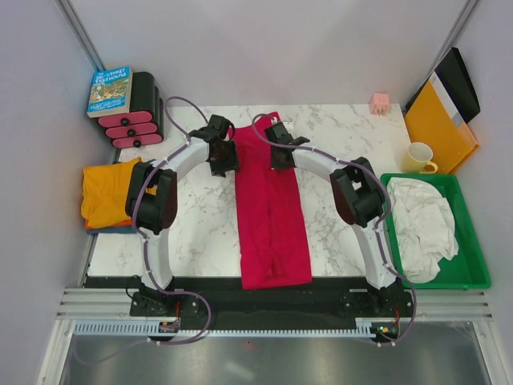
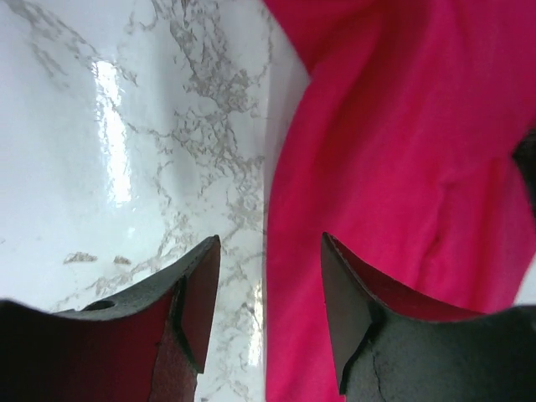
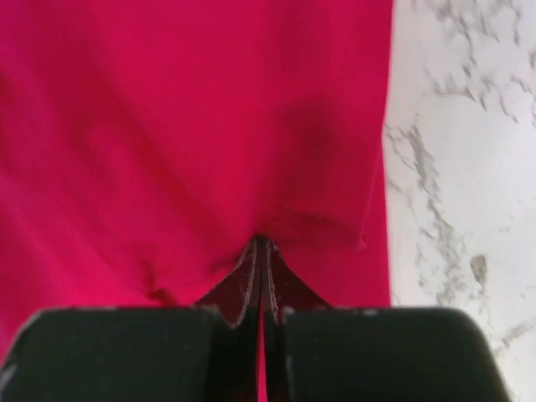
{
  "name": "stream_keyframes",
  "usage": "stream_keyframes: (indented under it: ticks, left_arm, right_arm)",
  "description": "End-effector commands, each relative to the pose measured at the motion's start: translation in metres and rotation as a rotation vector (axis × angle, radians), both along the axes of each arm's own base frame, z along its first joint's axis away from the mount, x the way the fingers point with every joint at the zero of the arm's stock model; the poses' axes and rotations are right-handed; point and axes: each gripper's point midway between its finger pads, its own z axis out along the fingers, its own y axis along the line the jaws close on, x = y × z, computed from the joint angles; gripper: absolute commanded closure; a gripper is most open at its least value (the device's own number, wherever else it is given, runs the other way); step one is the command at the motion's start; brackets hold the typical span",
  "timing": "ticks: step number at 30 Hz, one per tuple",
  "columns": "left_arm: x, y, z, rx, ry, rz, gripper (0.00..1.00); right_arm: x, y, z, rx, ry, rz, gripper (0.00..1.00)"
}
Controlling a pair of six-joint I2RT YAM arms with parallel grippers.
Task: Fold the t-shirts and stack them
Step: Rotate the tshirt 90 degrees
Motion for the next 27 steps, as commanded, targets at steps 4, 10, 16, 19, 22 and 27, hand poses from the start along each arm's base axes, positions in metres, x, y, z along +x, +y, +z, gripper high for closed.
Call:
stream_keyframes:
  ticks: [4, 10, 16, 19, 22, 27]
  left_arm:
    - [0.036, -0.022, 0.006, -0.066, -0.083, 0.018, 0.41]
    - [0.058, -0.031, 0.0, -0.04, -0.073, -0.035, 0.41]
    - [0.08, -0.049, -0.023, -0.053, 0.003, -0.075, 0.41]
    - [0.09, -0.053, -0.03, -0.061, 0.006, -0.079, 0.4]
    - [0.095, -0.058, -0.039, -0.089, 0.019, -0.083, 0.4]
    - [0.105, -0.067, -0.048, -0.136, 0.024, -0.095, 0.39]
  right_arm:
    - [0.057, 0.014, 0.037, 0.146, -0.133, -0.021, 0.99]
    - [0.062, -0.028, 0.0, 0.122, -0.044, -0.12, 0.97]
    - [0.062, -0.061, -0.034, 0.141, 0.044, -0.172, 0.96]
    - [0.066, -0.079, -0.04, 0.165, 0.069, -0.213, 0.95]
    - [0.07, -0.101, -0.048, 0.173, 0.109, -0.269, 0.95]
    - [0.074, -0.133, -0.057, 0.187, 0.133, -0.339, 0.95]
